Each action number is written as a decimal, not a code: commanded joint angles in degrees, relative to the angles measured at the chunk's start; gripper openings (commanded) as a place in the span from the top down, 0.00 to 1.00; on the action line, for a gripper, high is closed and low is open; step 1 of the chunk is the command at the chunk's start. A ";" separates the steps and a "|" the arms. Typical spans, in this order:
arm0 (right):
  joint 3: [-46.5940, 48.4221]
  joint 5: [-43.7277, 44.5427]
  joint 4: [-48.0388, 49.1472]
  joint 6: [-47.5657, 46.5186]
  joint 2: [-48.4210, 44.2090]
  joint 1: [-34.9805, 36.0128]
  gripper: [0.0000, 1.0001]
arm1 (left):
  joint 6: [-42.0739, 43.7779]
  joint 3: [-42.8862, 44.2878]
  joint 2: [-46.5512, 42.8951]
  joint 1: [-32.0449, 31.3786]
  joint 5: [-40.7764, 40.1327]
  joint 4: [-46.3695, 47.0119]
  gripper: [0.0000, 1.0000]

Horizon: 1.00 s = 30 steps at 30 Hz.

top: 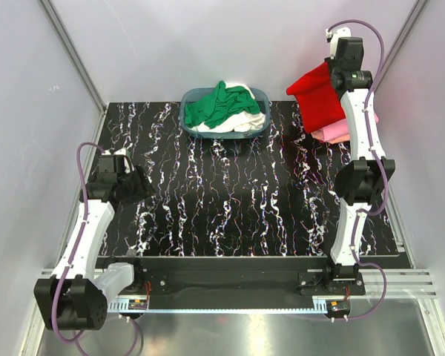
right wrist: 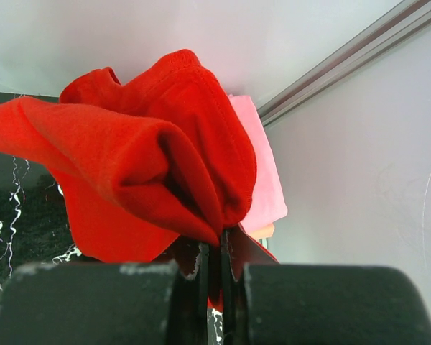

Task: Fold and stack the t-shirts
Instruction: Neatly place the folded tshirt to the corner

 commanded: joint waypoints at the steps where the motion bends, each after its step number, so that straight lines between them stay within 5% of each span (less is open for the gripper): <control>1: 1.69 -0.79 3.76 0.24 -1.42 -0.77 1.00 | -0.04 0.11 0.43 -0.14 -0.96 1.89 0.39; 16: 10.21 -4.66 1.91 2.08 9.12 -7.45 1.00 | -0.04 0.11 2.27 -0.14 -1.31 1.63 0.40; 30: 10.75 2.28 21.94 -7.05 20.64 -9.12 1.00 | -0.31 0.38 3.15 -2.25 -2.63 1.01 0.40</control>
